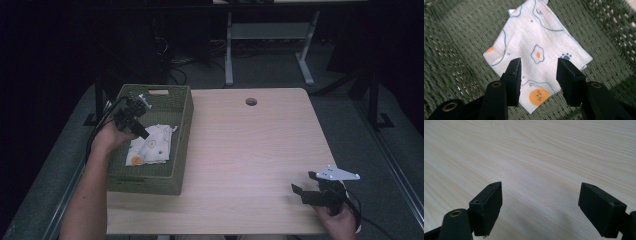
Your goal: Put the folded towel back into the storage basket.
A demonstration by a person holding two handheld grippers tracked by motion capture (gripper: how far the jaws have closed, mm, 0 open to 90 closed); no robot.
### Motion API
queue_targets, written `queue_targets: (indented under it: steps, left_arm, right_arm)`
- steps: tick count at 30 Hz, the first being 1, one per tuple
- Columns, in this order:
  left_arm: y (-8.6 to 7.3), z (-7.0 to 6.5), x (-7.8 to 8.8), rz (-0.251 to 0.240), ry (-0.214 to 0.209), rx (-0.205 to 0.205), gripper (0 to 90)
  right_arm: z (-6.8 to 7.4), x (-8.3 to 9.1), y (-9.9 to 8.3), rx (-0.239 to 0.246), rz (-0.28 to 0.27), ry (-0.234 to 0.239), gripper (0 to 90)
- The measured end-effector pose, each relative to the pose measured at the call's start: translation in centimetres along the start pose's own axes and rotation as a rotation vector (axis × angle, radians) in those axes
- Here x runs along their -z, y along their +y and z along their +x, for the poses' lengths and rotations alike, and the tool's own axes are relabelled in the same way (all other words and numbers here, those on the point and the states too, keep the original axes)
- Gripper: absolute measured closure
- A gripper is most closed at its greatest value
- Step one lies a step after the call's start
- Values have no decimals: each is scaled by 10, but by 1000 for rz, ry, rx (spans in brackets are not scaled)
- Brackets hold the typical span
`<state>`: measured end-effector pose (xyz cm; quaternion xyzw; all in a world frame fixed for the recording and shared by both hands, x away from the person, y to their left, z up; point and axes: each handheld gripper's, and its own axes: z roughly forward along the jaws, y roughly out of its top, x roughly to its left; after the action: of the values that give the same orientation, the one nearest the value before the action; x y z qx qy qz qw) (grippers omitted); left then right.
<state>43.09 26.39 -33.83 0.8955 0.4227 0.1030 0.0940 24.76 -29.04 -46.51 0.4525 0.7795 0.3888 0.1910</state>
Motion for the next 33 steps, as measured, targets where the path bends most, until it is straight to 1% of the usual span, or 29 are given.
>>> queue_targets:
  steps: [5,9,18,21,22,23,25,33]
  left_arm:
    - [0,-3,-2,2,-7,-6,556]
    - [-1,-4,0,-3,-16,2,555]
    - [-2,-4,5,-7,-17,8,544]
    - [-1,-6,7,-16,-20,3,542]
    - [-1,-7,7,-19,-24,7,542]
    - [-1,-7,7,-17,-24,2,542]
    - [-1,-8,8,-22,-26,10,542]
    - [-1,-10,14,-36,-26,9,537]
  right_arm:
    - [1,1,0,3,-4,-1,190]
    - [1,1,0,5,-1,-1,190]
    - [2,1,0,5,0,0,190]
    - [2,1,0,7,-2,-1,190]
    - [2,1,0,8,-2,-1,190]
    - [2,1,0,8,-2,-1,190]
    - [2,1,0,8,-1,-1,190]
    - [2,1,1,7,-1,-1,189]
